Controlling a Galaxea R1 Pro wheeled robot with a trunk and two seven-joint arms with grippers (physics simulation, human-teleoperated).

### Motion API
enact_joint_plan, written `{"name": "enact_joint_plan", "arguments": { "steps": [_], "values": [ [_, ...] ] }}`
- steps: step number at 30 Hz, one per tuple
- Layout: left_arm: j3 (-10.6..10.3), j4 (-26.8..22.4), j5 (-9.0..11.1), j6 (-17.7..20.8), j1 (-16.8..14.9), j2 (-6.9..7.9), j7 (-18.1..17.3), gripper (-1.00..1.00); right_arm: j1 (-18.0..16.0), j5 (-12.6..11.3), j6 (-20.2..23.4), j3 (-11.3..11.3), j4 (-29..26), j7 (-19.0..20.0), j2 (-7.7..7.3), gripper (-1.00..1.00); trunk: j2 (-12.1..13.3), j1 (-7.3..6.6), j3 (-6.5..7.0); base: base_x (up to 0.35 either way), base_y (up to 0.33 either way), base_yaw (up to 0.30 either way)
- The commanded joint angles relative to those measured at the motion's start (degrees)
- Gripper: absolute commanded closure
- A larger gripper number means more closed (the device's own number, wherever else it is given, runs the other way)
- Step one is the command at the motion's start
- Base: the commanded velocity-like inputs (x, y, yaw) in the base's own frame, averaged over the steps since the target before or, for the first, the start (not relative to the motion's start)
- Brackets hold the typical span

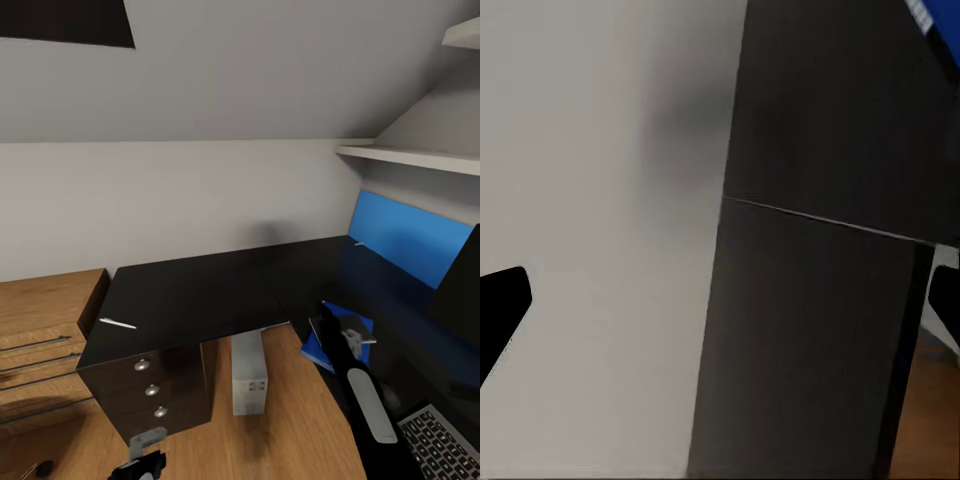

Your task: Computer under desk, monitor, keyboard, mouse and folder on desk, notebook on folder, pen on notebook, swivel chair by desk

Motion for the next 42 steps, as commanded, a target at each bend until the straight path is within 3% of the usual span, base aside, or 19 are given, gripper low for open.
{"name": "enact_joint_plan", "arguments": {
  "steps": [1,2,3,5,7,10,15,20,21,24,26,27,30,32,37,39,42],
  "values": [
    [-1.7,3.6,0.1,-3.0,-0.1,0.17,-0.9,-1.00,0.0,-0.3,0.3,0.0,-0.1,-0.1,0.82,-1.00,0.4,-0.22,0.13,0.000,0.000,0.000],
    [-5.3,10.2,0.2,-9.3,-0.1,0.24,-4.6,-1.00,0.0,-0.2,0.1,0.1,0.0,0.0,1.99,-1.00,0.8,-0.44,0.31,0.000,0.000,0.000],
    [-7.1,13.6,0.3,-12.1,-0.1,0.17,-7.0,-1.00,0.0,-0.1,0.1,0.2,0.1,0.1,2.34,-1.00,1.2,-0.66,0.49,0.000,0.000,0.000],
    [-8.6,17.3,0.3,-14.2,-0.1,0.03,-9.8,-1.00,0.0,-0.1,0.2,0.4,0.3,0.1,2.56,-1.00,2.0,-1.10,0.85,0.000,0.000,0.000],
    [-10.2,24.0,0.3,-16.9,-0.1,-0.61,-15.9,-1.00,0.0,-0.2,0.4,1.2,0.6,0.2,2.79,-1.00,2.8,-1.54,1.21,0.000,0.000,0.000],
    [-10.5,29.3,0.4,-19.1,-0.1,-1.46,-23.5,-1.00,0.0,-0.3,0.0,3.0,2.2,0.9,2.99,-1.00,4.0,-2.20,1.75,0.000,0.000,0.004],
    [-9.7,29.9,0.4,-21.0,-0.1,-1.55,-24.4,-1.00,0.0,-0.1,-1.0,4.0,3.7,0.9,3.16,-1.00,6.0,-3.30,2.72,0.000,0.000,0.115],
    [-7.2,30.2,0.4,-22.3,-0.1,-1.58,-24.7,-1.00,0.0,0.9,-6.4,8.6,6.7,-0.6,3.20,-1.00,8.0,-4.40,3.78,0.000,0.000,0.220],
    [-5.5,30.4,0.5,-22.6,-0.1,-1.58,-24.8,-1.00,0.0,3.8,-13.3,14.9,8.5,-3.7,3.21,-1.00,8.4,-4.62,4.00,0.000,0.000,0.245],
    [-5.0,30.5,0.5,-22.6,-0.1,-1.59,-24.9,-1.00,0.0,6.6,-18.0,18.9,9.0,-5.2,3.25,-1.00,9.6,-5.28,4.65,0.000,0.000,0.248],
    [-4.8,31.6,0.5,-22.6,-0.1,-1.59,-25.0,-1.00,0.0,10.9,-24.0,23.4,9.3,-7.2,3.28,-1.00,10.4,-5.72,5.09,0.000,0.000,0.251],
    [-4.8,34.8,0.6,-22.4,-0.1,-1.76,-25.3,-1.00,-0.1,16.5,-30.6,27.3,10.5,-12.1,3.33,-1.00,10.8,-5.94,5.30,0.000,0.000,0.258],
    [-4.8,35.1,0.6,-22.4,-0.1,-2.13,-25.3,-1.00,-0.3,16.9,-31.0,27.5,13.7,-12.5,3.99,-1.00,12.0,-6.59,5.95,0.000,0.000,0.259],
    [-4.8,35.2,0.6,-22.4,-0.1,-2.25,-25.3,-1.00,-0.7,17.3,-31.2,27.5,18.8,-12.4,5.37,-1.00,12.8,-7.03,6.39,0.000,0.000,0.260],
    [-4.8,35.3,0.6,-22.4,-0.1,-2.28,-25.3,-1.00,-1.6,19.2,-32.2,27.5,23.7,-12.4,5.39,-1.00,14.8,-8.13,7.47,0.000,0.000,0.261],
    [-4.8,35.3,0.6,-22.5,-0.1,-2.29,-25.4,-1.00,-2.0,21.7,-33.4,27.5,25.4,-12.3,5.39,-1.00,15.6,-8.57,7.90,0.000,0.000,0.264],
    [-4.8,35.3,0.6,-22.6,-0.1,-2.33,-25.4,-1.00,-2.1,22.3,-33.7,27.5,25.9,-12.3,5.39,-1.00,16.8,-9.23,8.53,0.000,0.000,0.265]
  ]
}}
